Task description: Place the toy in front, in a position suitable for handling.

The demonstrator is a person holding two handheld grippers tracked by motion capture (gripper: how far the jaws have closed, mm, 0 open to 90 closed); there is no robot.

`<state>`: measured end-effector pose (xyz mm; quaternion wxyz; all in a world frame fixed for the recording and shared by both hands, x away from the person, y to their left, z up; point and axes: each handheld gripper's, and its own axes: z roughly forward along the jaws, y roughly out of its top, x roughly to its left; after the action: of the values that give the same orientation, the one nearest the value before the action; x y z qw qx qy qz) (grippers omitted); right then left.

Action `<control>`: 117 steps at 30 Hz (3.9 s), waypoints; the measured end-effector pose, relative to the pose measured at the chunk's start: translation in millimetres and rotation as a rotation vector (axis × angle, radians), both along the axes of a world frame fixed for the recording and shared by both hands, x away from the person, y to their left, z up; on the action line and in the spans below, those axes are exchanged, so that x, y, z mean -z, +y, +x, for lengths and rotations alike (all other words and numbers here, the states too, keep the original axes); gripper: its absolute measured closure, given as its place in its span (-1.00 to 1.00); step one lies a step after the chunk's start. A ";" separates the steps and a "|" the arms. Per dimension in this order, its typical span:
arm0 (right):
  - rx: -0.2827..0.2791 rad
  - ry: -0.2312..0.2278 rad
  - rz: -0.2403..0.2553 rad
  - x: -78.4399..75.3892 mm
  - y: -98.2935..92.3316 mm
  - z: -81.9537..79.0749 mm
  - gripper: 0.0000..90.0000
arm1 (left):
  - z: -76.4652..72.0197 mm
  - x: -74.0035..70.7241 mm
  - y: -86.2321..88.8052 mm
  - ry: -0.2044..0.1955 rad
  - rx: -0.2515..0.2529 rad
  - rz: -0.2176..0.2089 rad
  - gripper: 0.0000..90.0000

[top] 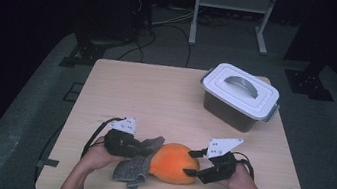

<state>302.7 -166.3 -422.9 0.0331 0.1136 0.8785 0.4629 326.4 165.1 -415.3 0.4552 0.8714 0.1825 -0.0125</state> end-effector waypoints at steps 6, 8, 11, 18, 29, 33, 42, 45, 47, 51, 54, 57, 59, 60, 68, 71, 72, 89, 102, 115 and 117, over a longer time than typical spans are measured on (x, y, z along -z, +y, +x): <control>0.000 -0.014 -0.007 -0.6 3.4 -2.8 -0.17 | -9.1 -11.1 -15.4 -0.002 0.101 -0.121 0.78; -0.005 -0.025 -0.018 -0.7 3.7 -3.0 -0.15 | -14.4 -13.5 -25.3 -0.024 0.128 -0.111 0.78; -0.004 -0.017 -0.024 0.3 0.0 -1.7 -0.11 | -14.7 -11.8 -26.6 -0.010 0.139 -0.124 0.77; -0.018 0.004 -0.014 2.0 -4.5 -0.3 -0.06 | -8.1 -3.0 -14.6 -0.014 0.060 -0.024 0.78; 0.022 0.088 -0.034 8.0 -6.7 5.4 -0.39 | -8.7 -3.3 -15.0 0.003 0.068 -0.038 0.78; 0.051 0.008 -0.023 4.1 -2.1 1.0 0.11 | -7.4 -7.4 -13.3 0.004 0.060 -0.079 0.78; 0.064 -0.157 -0.028 -0.8 14.0 -4.9 0.15 | -12.4 -14.3 -22.4 -0.035 0.098 -0.078 0.78; 0.066 -0.135 -0.034 0.0 9.6 -2.1 0.15 | -8.7 -9.6 -18.2 -0.025 0.078 -0.065 0.78; 0.072 -0.129 -0.034 0.1 7.1 -0.5 0.15 | -5.6 -6.2 -11.0 -0.012 0.050 -0.059 0.78; 0.075 -0.096 -0.014 1.0 3.7 2.8 -0.01 | -3.4 -1.1 -5.3 0.010 0.039 -0.062 0.78; 0.079 -0.051 -0.007 1.1 2.6 4.0 -0.29 | -3.9 -2.2 -7.0 0.009 0.041 -0.064 0.78; 0.087 0.013 -0.016 4.2 0.4 5.8 -0.40 | -3.3 -3.7 -7.8 0.006 0.039 -0.078 0.78; 0.096 0.013 -0.020 7.4 1.4 5.5 -0.37 | -3.4 -5.8 -9.1 0.004 0.038 -0.091 0.78; 0.104 0.010 -0.017 7.8 3.2 5.2 -0.36 | -3.8 -7.2 -10.2 0.005 0.043 -0.104 0.78; 0.123 -0.067 -0.027 6.3 18.6 -1.2 -0.23 | -12.1 -13.6 -29.3 -0.031 0.091 -0.095 0.78; 0.113 -0.031 -0.012 7.0 13.8 2.8 -0.26 | -10.4 -13.7 -25.0 -0.034 0.069 -0.074 0.78; 0.114 -0.012 0.004 7.2 11.6 4.4 -0.27 | -10.4 -13.5 -24.1 -0.030 0.063 -0.080 0.78; 0.077 0.044 -0.013 10.5 2.0 11.3 -0.28 | -2.2 -0.3 -9.0 0.025 0.019 -0.089 0.77; 0.098 -0.035 0.005 5.5 10.7 1.4 0.05 | -6.4 -9.1 -17.9 0.016 0.064 -0.124 0.76; 0.049 0.016 0.021 1.1 -2.6 9.2 -0.24 | -7.1 -2.2 -23.2 0.031 0.083 -0.066 0.76; 0.072 0.035 0.051 -0.5 -4.2 10.8 -0.31 | -9.8 -1.6 -28.3 0.036 0.126 -0.054 0.76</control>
<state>313.6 -170.5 -422.4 0.0318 0.1541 0.8622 0.4814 316.6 136.8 -413.6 0.4735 0.8682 0.1350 -0.0615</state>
